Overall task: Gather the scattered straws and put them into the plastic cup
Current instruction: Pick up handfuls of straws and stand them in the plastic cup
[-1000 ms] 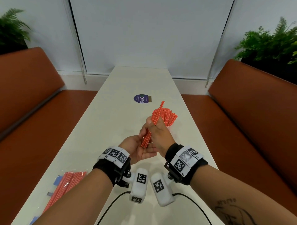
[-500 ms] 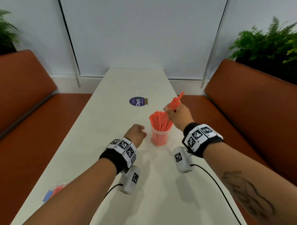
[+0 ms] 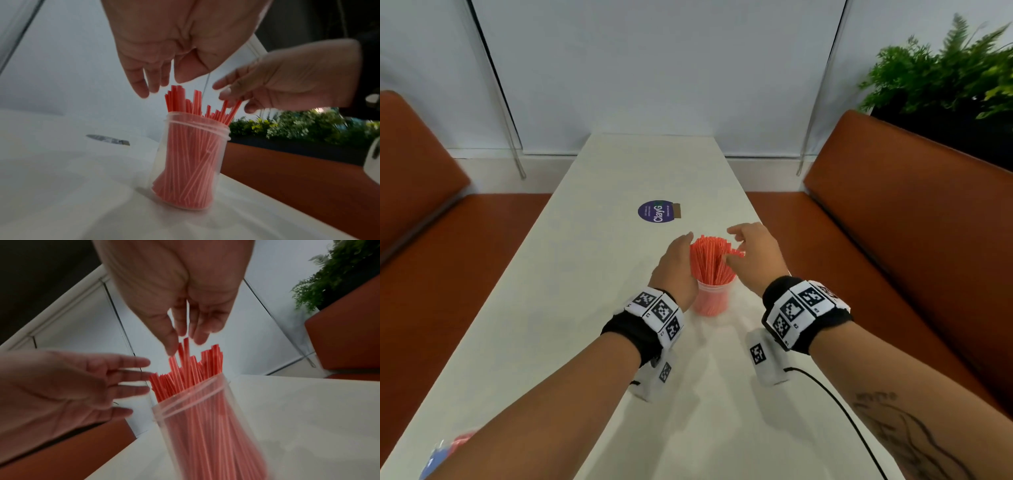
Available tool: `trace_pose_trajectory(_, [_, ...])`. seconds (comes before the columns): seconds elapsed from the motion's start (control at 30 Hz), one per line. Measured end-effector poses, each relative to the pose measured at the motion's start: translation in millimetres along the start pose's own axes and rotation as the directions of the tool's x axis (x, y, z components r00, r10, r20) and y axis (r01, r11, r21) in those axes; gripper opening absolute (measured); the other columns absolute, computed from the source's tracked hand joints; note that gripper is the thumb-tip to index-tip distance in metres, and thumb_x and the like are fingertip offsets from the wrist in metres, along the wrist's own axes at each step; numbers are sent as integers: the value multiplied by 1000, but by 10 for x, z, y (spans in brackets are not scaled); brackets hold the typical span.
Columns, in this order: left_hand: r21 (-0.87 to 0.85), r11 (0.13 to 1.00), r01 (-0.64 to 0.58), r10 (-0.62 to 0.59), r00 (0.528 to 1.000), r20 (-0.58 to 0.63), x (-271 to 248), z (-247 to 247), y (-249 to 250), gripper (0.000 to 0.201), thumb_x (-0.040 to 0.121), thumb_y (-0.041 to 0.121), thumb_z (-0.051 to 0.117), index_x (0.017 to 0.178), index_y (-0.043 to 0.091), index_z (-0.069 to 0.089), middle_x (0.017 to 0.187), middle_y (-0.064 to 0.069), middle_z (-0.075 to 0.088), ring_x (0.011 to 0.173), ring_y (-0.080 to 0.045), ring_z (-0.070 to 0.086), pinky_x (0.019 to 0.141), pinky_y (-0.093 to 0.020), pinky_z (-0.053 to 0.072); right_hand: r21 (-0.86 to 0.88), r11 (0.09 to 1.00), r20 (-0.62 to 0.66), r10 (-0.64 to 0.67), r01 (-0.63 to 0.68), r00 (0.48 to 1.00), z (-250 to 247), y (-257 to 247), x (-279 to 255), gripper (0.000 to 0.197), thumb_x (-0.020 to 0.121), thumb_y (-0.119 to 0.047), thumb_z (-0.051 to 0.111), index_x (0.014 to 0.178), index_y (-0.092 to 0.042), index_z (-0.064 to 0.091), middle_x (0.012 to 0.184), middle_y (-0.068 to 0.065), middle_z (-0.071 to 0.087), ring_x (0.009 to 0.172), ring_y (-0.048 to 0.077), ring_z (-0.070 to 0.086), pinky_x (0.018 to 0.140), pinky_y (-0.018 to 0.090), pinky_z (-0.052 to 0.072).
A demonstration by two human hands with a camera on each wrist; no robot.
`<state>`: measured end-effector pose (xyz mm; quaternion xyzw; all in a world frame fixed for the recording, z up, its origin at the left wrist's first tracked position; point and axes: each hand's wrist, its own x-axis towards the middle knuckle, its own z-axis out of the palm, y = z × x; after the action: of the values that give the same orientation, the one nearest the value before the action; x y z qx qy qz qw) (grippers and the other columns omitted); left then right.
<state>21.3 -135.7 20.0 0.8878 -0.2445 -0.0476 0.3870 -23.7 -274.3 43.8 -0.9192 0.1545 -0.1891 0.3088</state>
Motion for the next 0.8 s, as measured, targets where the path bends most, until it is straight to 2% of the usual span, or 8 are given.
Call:
trace_pose_trajectory(0.13, [196, 978, -70, 61, 997, 53, 99, 88, 61, 67, 91, 3, 38, 150, 11, 9, 160, -5, 5, 148, -18, 7, 119, -36, 17, -194, 968, 126, -139, 162, 982, 196, 119, -7, 51, 98, -21, 43, 146, -15, 29, 155, 4, 24, 146, 19, 16, 116, 33, 19])
trace_pose_trajectory(0.4, [462, 856, -232, 220, 972, 82, 184, 213, -108, 58, 95, 23, 33, 149, 10, 15, 159, -3, 12, 147, -19, 10, 116, -34, 25, -398, 881, 312, -131, 255, 941, 389, 234, 77, 61, 99, -31, 33, 151, -15, 5, 159, 4, 6, 148, 22, 2, 120, 44, 12])
trace_pose_trajectory(0.43, [434, 870, -232, 219, 972, 82, 190, 205, -122, 59, 95, 21, 35, 149, 9, 15, 158, -4, 13, 147, -19, 11, 116, -34, 25, -316, 915, 338, -138, 251, 931, 337, 220, 101, 62, 98, -30, 36, 151, -13, 6, 159, 5, 7, 148, 22, 4, 119, 46, 14])
trace_pose_trajectory(0.47, [385, 896, -221, 208, 975, 74, 188, 191, -128, 60, 94, 19, 38, 149, 9, 15, 158, -6, 13, 147, -19, 12, 117, -34, 24, -176, 965, 348, -125, 196, 929, 256, 192, 113, 61, 99, -28, 37, 150, -13, 8, 159, 5, 9, 148, 20, 6, 119, 31, 4])
trace_pose_trajectory(0.5, [328, 922, -206, 198, 978, 60, 176, 178, -135, 63, 93, 16, 41, 149, 8, 14, 158, -7, 13, 147, -19, 12, 118, -34, 21, -24, 993, 327, -99, 113, 940, 164, 167, 114, 59, 100, -27, 37, 150, -14, 9, 159, 3, 10, 147, 17, 7, 111, 20, 8])
trace_pose_trajectory(0.57, [271, 939, -212, 216, 976, 14, 136, 162, -156, 69, 90, 10, 45, 150, 8, 12, 159, -9, 12, 147, -21, 13, 119, -35, 20, 161, 987, 187, -48, 18, 981, 9, 155, 89, 56, 101, -26, 35, 150, -16, 12, 159, -1, 12, 147, 12, 9, 114, 22, 6])
trace_pose_trajectory(0.67, [385, 878, -284, 302, 953, 15, 74, 170, -156, 71, 87, 7, 44, 150, 13, 12, 159, -4, 9, 148, -20, 10, 117, -36, 22, 64, 995, 106, -79, 73, 991, -31, 206, -24, 54, 101, -23, 33, 150, -15, 11, 159, -2, 10, 147, 11, 6, 115, 20, 4])
trace_pose_trajectory(0.8, [523, 810, -266, 258, 962, 89, 49, 194, -97, 56, 94, 18, 35, 149, 19, 20, 160, 5, 8, 148, -12, 3, 116, -35, 17, -185, 967, 322, -110, 177, 940, 151, 326, -168, 58, 101, -19, 33, 150, -10, 4, 160, 6, 0, 148, 19, 0, 121, 38, 9])
